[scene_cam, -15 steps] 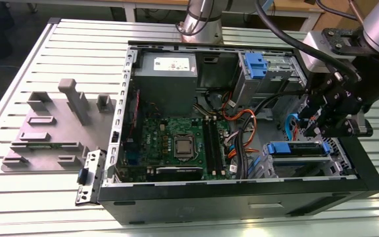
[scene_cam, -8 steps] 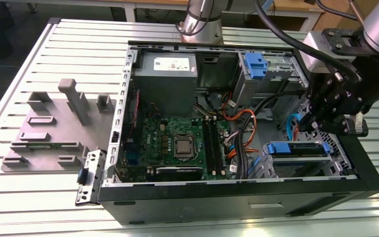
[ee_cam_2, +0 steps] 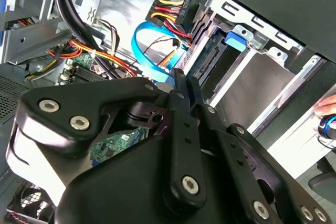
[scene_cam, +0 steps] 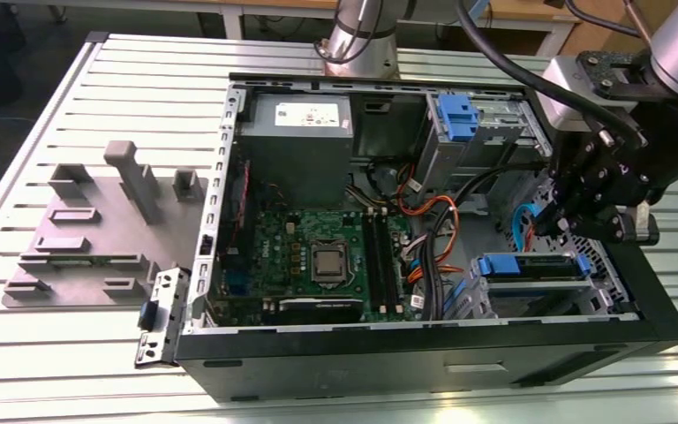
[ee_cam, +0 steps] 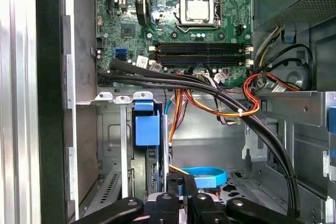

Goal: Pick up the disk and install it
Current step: 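Insert the first disk wire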

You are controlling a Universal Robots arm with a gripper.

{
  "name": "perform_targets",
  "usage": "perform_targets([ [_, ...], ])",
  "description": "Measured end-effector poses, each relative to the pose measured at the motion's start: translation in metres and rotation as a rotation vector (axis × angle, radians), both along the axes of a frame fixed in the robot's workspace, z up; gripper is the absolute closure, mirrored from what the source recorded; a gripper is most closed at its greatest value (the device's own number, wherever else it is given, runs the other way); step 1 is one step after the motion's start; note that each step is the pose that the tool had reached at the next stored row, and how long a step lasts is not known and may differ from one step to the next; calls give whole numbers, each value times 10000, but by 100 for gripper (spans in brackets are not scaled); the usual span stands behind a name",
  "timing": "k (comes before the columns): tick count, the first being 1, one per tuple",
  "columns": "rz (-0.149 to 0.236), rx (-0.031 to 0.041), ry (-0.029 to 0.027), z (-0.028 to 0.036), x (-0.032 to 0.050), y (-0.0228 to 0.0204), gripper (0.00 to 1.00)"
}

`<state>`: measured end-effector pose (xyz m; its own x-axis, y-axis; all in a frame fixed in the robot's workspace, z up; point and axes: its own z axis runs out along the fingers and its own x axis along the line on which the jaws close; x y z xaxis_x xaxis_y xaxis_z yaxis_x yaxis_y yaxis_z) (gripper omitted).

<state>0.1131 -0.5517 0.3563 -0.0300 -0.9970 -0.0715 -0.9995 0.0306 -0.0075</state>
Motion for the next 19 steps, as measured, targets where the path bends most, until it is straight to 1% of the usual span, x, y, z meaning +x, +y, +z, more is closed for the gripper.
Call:
perform_targets([
  [4, 0, -1, 0, 0, 0, -27, 84],
  [10, 0, 1, -5, -15, 0, -96, 84],
  [16, 4, 0, -88, -52, 1, -140, 84],
  [19, 4, 1, -102, -59, 0, -153, 84],
])
